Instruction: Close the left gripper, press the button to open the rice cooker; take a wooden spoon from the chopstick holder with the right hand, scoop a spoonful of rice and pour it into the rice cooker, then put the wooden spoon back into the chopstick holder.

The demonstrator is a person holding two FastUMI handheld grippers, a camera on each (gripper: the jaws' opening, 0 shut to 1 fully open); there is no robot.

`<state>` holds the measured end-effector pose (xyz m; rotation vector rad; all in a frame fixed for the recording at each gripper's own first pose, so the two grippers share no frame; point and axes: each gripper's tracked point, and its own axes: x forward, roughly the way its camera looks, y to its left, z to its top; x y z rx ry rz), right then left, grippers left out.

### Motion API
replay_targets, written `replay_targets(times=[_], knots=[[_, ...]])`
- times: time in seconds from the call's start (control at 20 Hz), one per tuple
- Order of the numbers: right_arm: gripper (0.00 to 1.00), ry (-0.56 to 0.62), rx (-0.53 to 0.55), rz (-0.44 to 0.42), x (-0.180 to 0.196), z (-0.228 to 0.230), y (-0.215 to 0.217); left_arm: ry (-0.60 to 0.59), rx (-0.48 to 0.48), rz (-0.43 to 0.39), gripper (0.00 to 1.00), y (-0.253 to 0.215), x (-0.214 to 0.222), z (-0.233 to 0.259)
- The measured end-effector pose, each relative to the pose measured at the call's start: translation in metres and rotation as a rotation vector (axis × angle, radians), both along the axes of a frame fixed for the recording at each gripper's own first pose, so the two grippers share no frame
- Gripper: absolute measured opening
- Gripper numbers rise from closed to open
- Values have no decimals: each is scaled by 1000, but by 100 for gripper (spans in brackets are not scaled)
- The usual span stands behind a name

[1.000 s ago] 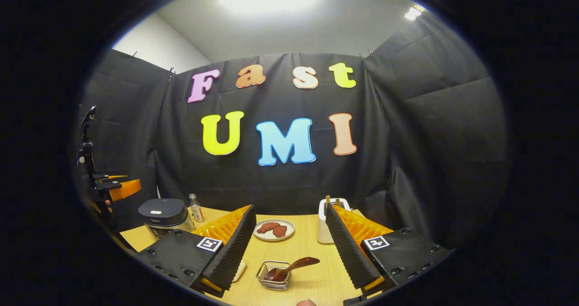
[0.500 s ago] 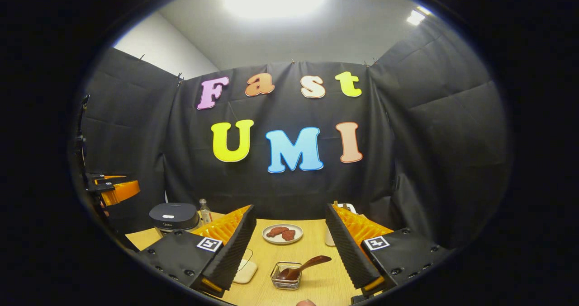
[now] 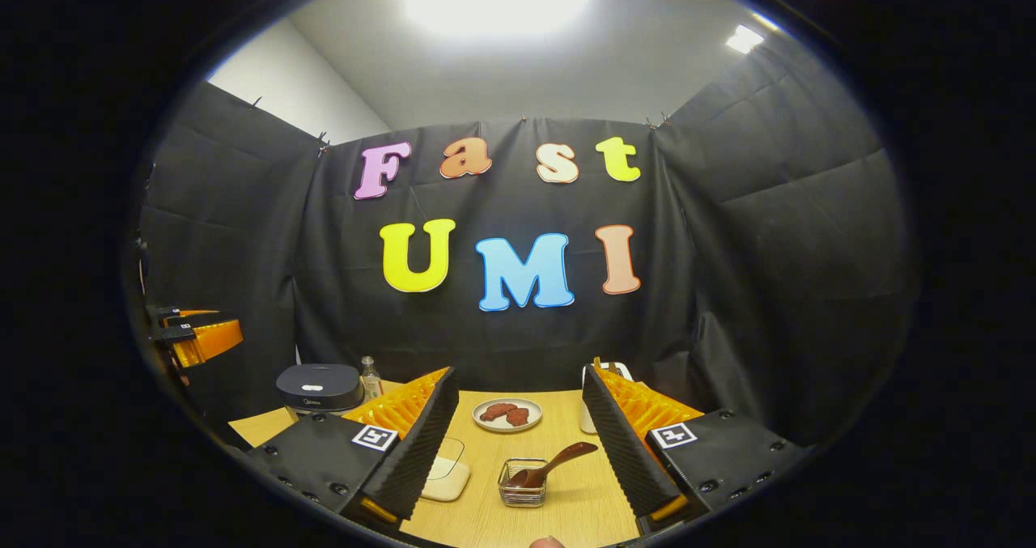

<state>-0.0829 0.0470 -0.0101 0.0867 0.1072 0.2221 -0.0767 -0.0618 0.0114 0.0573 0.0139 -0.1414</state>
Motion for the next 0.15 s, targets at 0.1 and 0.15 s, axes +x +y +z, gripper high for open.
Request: replay_targets(times=[0.1, 0.15], knots=[[98, -12, -3, -4, 0, 7, 0, -7, -12, 2, 80, 5, -5, 5], [98, -15, -2, -5, -2, 9, 2, -11, -16, 3, 80, 6, -8, 7]])
